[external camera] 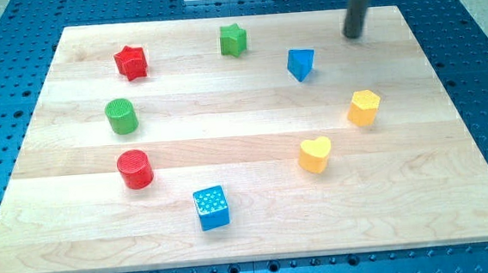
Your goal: Push the hexagon to the left
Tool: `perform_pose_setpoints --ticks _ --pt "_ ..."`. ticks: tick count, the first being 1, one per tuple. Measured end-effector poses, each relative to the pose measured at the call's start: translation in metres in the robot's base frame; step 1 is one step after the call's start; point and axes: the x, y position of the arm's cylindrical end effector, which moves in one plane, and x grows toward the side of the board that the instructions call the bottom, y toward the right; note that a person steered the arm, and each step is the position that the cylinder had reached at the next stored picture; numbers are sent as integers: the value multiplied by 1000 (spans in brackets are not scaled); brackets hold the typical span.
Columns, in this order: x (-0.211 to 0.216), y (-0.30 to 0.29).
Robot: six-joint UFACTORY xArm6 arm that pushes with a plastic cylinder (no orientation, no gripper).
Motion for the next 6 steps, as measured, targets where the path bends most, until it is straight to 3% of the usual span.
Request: perform_pose_setpoints --ticks 1,2,6 --pt "94 17" --pt "158 12" --pt "165 -78"
